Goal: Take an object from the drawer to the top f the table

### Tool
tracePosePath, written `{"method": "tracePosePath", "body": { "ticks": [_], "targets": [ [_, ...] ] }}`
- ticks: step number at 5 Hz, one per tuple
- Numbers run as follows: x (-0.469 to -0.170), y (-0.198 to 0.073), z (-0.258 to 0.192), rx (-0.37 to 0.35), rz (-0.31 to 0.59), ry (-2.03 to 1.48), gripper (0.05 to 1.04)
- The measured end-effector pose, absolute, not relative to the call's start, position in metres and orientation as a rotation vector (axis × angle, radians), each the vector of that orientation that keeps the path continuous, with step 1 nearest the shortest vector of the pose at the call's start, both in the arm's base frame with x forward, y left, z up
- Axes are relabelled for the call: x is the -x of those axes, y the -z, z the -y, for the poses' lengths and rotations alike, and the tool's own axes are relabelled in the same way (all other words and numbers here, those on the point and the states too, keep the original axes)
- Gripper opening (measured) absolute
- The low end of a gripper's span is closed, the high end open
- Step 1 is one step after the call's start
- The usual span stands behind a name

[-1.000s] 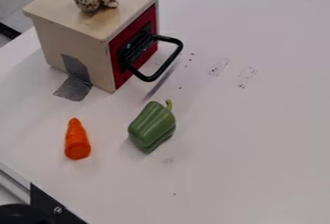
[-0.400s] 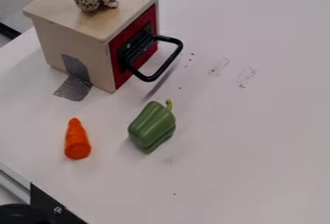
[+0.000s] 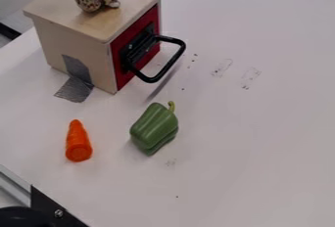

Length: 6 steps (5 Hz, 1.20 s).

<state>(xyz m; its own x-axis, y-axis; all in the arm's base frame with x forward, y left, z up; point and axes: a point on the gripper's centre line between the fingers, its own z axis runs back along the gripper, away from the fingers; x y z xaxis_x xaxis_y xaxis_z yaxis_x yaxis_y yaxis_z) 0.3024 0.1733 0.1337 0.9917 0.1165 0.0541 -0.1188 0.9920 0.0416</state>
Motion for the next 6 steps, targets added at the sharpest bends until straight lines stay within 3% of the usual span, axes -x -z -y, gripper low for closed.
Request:
{"method": "tracePosePath", "body": {
  "ticks": [2, 3, 4, 5, 6],
  "targets": [
    [-0.301, -0.106, -0.178, -0.039, -0.026, -0.099, 0.964],
    [-0.298, -0.103, -0.173, -0.034, -0.031, -0.107, 0.684],
    [-0.299, -0.110, -0.157, 0.013, -0.028, -0.121, 0.486],
    [-0.315, -0.120, -0.128, 0.067, -0.012, -0.159, 0.385],
    [-0.348, -0.136, -0.098, 0.047, 0.033, -0.191, 0.356]
  ]
}}
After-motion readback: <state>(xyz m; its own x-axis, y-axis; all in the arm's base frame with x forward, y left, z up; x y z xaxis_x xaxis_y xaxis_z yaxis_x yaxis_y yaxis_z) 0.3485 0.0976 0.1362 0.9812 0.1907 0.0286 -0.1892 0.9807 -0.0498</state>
